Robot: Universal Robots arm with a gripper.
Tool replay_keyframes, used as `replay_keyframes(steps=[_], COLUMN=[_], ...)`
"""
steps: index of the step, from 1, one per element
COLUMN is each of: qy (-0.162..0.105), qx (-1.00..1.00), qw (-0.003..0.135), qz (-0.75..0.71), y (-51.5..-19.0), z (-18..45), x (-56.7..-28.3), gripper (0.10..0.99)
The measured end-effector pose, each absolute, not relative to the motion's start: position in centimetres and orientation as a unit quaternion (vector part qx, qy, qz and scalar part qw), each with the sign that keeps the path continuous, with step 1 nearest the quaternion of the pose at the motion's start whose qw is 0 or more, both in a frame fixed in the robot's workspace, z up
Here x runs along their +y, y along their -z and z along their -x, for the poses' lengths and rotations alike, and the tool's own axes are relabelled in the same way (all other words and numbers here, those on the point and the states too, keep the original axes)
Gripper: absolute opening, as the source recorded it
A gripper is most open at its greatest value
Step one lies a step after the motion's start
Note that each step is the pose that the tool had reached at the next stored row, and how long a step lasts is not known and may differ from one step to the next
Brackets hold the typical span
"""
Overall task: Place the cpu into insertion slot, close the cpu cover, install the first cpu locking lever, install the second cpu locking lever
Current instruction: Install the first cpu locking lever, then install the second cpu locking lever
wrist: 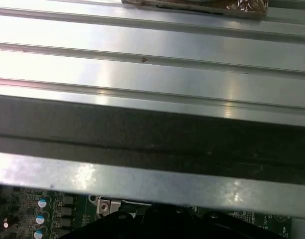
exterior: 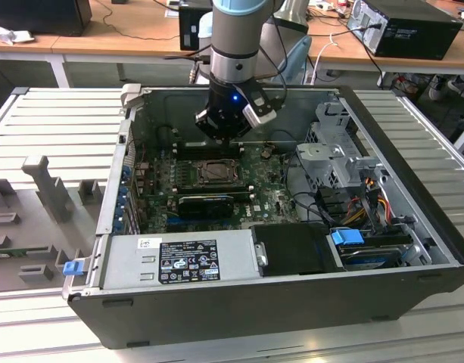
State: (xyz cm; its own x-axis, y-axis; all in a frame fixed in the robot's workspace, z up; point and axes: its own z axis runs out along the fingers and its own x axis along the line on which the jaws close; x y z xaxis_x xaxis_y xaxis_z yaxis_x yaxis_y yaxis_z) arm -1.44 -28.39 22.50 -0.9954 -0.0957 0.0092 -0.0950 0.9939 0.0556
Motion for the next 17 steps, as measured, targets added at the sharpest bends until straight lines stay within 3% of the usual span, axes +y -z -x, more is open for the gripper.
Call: replay_keyframes(steps=[17], qy=[0.027], qx=[-0.998], qw=[0.006], qz=[-0.048], y=[-22.62], z=[1.42], x=[-29.14], gripper=[0.106])
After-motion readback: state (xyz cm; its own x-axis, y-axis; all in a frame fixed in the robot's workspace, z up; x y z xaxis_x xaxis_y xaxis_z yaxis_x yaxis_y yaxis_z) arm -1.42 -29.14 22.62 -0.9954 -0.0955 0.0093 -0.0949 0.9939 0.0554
